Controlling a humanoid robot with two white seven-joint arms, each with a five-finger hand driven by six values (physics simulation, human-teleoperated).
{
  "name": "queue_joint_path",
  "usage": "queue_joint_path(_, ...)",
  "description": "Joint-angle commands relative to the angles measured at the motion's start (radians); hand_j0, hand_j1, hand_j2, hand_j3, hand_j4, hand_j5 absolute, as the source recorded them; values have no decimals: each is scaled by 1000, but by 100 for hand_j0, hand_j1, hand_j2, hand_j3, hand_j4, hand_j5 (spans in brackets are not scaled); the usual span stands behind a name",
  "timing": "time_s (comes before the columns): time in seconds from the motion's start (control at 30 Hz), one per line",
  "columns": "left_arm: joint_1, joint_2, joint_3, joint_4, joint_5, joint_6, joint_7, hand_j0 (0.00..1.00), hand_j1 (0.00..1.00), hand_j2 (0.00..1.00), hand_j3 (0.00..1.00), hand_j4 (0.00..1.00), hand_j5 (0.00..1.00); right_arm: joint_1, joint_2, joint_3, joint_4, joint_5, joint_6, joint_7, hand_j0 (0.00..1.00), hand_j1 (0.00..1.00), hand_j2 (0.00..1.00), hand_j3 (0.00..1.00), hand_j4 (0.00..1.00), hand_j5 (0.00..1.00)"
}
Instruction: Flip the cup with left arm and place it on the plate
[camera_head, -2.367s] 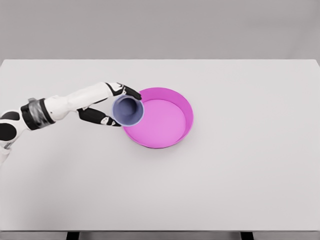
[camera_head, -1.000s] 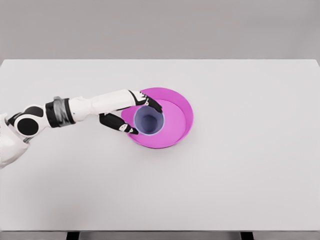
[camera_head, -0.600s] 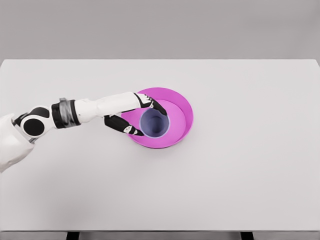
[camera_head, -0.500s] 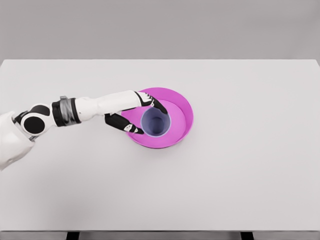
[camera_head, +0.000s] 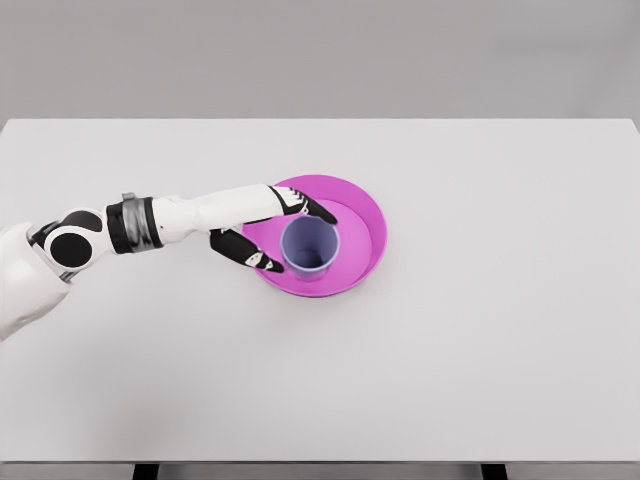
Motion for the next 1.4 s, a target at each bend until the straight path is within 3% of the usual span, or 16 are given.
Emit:
queue_joint_path(0.0, 0, 0, 1, 1, 8, 2, 0, 97, 97, 97, 97, 97, 97, 0, 0, 0, 0, 0, 0, 0, 100, 100, 100, 100, 100, 100)
queue_joint_path(0.6, 0, 5, 15, -12, 6, 2, 2, 100, 100, 100, 100, 100, 100, 0, 0, 0, 0, 0, 0, 0, 100, 100, 100, 100, 100, 100)
queue_joint_path(0.93, 6, 17, 71, -12, 5, 2, 3, 100, 100, 100, 100, 100, 100, 0, 0, 0, 0, 0, 0, 0, 100, 100, 100, 100, 100, 100)
queue_joint_path(1.13, 20, 124, 163, -8, 9, 2, 3, 100, 100, 100, 100, 100, 100, 0, 0, 0, 0, 0, 0, 0, 100, 100, 100, 100, 100, 100)
queue_joint_path(1.17, 38, 154, 191, -5, 14, 2, 5, 100, 100, 100, 100, 100, 100, 0, 0, 0, 0, 0, 0, 0, 100, 100, 100, 100, 100, 100)
queue_joint_path(1.3, 184, 218, 409, 1, 17, 2, 7, 100, 100, 100, 100, 100, 100, 0, 0, 0, 0, 0, 0, 0, 100, 100, 100, 100, 100, 100)
queue_joint_path(1.37, 189, 240, 426, 25, 17, 2, 10, 100, 100, 100, 100, 100, 100, 0, 0, 0, 0, 0, 0, 0, 100, 100, 100, 100, 100, 100)
